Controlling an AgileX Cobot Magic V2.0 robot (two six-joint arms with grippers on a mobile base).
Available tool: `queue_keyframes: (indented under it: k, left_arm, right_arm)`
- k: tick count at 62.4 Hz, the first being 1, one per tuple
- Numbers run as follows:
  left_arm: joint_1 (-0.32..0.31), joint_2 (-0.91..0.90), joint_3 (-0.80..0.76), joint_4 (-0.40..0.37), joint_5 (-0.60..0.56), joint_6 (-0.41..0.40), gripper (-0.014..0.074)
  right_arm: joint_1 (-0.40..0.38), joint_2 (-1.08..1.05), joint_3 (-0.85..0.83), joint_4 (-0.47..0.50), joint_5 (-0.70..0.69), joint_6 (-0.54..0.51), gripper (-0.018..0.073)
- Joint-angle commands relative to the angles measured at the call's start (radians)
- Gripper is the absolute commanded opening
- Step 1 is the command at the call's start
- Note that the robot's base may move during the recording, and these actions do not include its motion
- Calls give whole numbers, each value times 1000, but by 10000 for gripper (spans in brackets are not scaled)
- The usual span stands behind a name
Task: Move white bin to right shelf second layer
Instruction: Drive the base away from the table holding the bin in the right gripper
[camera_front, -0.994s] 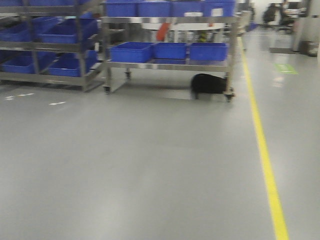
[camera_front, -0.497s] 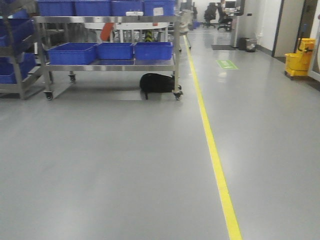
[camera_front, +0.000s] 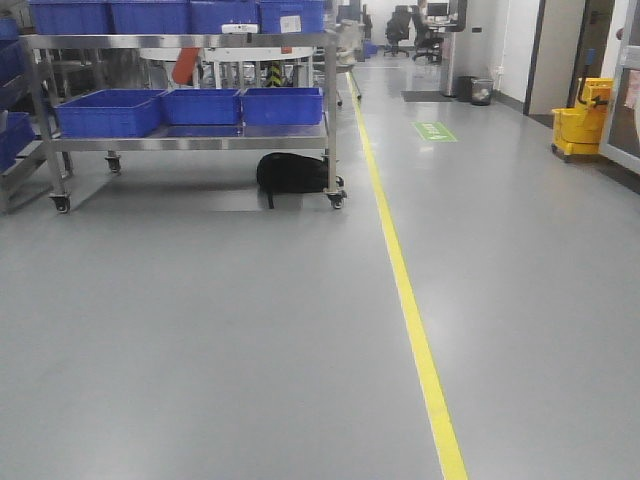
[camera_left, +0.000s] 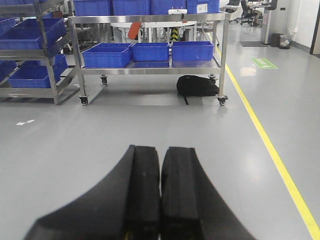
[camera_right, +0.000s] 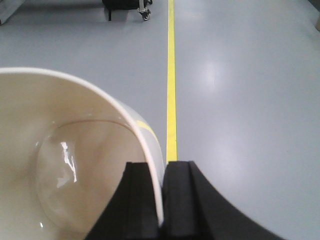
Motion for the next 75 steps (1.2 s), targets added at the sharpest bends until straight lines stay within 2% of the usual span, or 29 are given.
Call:
queue_keyframes:
  k: [1, 75]
  left_arm:
    - [-1, -20, 29, -8, -83, -5, 85]
    - [-1, -20, 29, -8, -83, -5, 85]
  right_arm:
    - [-4, 6, -30, -11, -98, 2, 55]
    - [-4, 6, -30, -11, -98, 2, 55]
